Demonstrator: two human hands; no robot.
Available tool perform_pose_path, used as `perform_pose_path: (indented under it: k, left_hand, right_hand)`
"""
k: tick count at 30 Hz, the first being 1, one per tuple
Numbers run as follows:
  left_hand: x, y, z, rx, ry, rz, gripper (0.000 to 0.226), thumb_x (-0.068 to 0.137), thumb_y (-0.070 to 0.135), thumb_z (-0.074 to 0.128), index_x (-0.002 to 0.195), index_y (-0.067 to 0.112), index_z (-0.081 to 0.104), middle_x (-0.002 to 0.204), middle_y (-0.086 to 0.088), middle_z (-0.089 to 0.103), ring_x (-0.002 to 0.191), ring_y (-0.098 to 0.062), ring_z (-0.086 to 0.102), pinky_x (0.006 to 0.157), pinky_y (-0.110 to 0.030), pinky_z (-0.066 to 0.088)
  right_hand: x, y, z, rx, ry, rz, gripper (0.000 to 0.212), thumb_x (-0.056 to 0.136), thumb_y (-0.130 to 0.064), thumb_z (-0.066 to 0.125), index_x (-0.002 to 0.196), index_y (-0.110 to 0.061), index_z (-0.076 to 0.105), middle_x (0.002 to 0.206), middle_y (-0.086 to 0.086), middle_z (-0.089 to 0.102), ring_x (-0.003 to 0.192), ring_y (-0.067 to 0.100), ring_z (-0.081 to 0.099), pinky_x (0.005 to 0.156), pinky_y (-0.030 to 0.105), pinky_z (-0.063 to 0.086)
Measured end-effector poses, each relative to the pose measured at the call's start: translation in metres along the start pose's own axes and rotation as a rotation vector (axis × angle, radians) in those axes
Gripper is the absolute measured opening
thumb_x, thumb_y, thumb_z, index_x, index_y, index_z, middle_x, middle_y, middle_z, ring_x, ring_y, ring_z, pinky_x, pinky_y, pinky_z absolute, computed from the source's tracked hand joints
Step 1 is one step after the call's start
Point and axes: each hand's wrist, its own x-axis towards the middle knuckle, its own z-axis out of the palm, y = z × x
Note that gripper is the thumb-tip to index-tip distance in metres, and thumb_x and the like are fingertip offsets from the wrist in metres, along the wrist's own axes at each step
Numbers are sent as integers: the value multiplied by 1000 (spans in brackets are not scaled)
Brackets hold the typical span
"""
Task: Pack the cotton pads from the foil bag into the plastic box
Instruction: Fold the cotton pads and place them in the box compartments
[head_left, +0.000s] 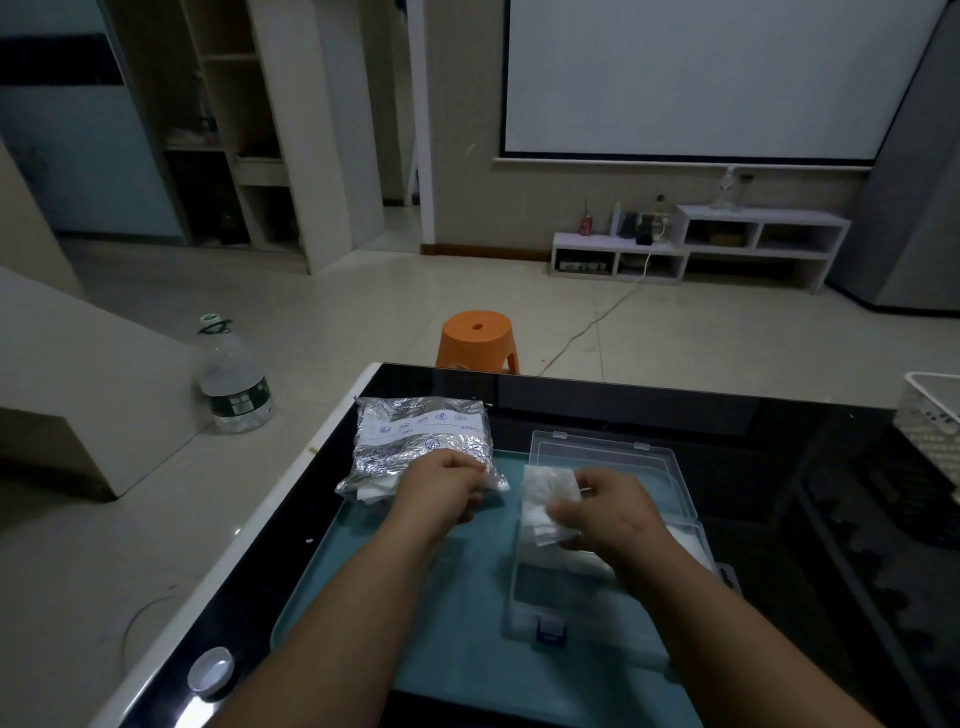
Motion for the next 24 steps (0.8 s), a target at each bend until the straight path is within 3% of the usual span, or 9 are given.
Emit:
perform_pose_path:
  k: [3, 7, 10, 13, 15, 17, 20, 22, 24]
  left_hand:
    - [-6, 0, 10, -62, -87, 7, 4, 88, 9, 62, 85, 8, 64, 80, -11, 62, 66, -19, 54, 58, -26, 43]
    - [-10, -1, 18, -98, -183, -12, 16, 91, 28, 63, 86, 13, 69, 81, -2, 72, 76, -18, 64, 70, -30, 48]
    - [-10, -4, 20, -88, -177, 16, 7, 89, 19, 67, 84, 16, 69, 78, -1, 72, 72, -15, 64, 68, -30, 49]
    - [-10, -6, 22, -138, -141, 0, 9, 88, 6, 66, 82, 12, 67, 66, 0, 67, 54, -9, 59, 59, -25, 51]
    - [-10, -7, 24, -186, -153, -36, 8, 87, 0, 65, 86, 7, 65, 72, -4, 69, 57, -12, 63, 58, -24, 54]
    - [-11, -7, 25, -217, -162, -49, 9, 86, -5, 63, 89, 3, 63, 82, -11, 69, 65, -20, 66, 62, -27, 57]
    - [-11, -7, 28, -287, -157, -39, 8, 89, -5, 58, 93, 2, 60, 87, -16, 68, 70, -23, 67, 66, -30, 58]
    - [-12, -5, 30, -424, -154, -64, 9, 93, 9, 58, 100, 4, 60, 94, -19, 69, 78, -26, 69, 72, -34, 59]
    - [-12, -6, 34, -565, -172, -116, 29, 93, 31, 61, 113, 9, 59, 105, -21, 68, 91, -29, 66, 86, -43, 55]
  right_hand:
    - [-2, -2, 0, 39, 2, -5, 24, 85, 2, 68, 106, -8, 61, 98, 13, 67, 82, 28, 70, 65, 33, 60]
    - [-2, -4, 2, 98, 1, -5, 22, 83, -3, 71, 98, -8, 55, 101, 14, 66, 85, 29, 70, 71, 37, 61]
    - [-2, -6, 2, 136, -26, -3, 16, 87, -4, 66, 100, -9, 57, 104, 13, 65, 90, 29, 69, 76, 40, 61]
    - [-1, -7, 2, 168, -6, 7, 13, 89, 2, 58, 98, -7, 60, 104, 17, 65, 91, 32, 69, 80, 48, 60]
    - [-1, -7, 2, 167, 17, -6, 16, 89, 2, 56, 98, -9, 61, 104, 18, 65, 90, 32, 70, 79, 48, 60]
    - [-4, -9, 3, 173, -9, -11, 15, 92, -4, 57, 102, -13, 59, 105, 15, 64, 88, 29, 70, 73, 41, 61]
    - [-5, -9, 2, -5, 34, -64, 27, 84, -11, 68, 102, -25, 53, 104, 7, 62, 86, 23, 67, 67, 33, 59]
    - [-5, -9, 3, -164, 131, -135, 30, 81, -18, 73, 99, -29, 51, 99, -2, 60, 87, 19, 63, 71, 33, 57]
    - [-7, -10, 5, -276, 208, -231, 26, 83, -22, 72, 96, -28, 52, 94, -7, 59, 83, 12, 61, 68, 27, 54]
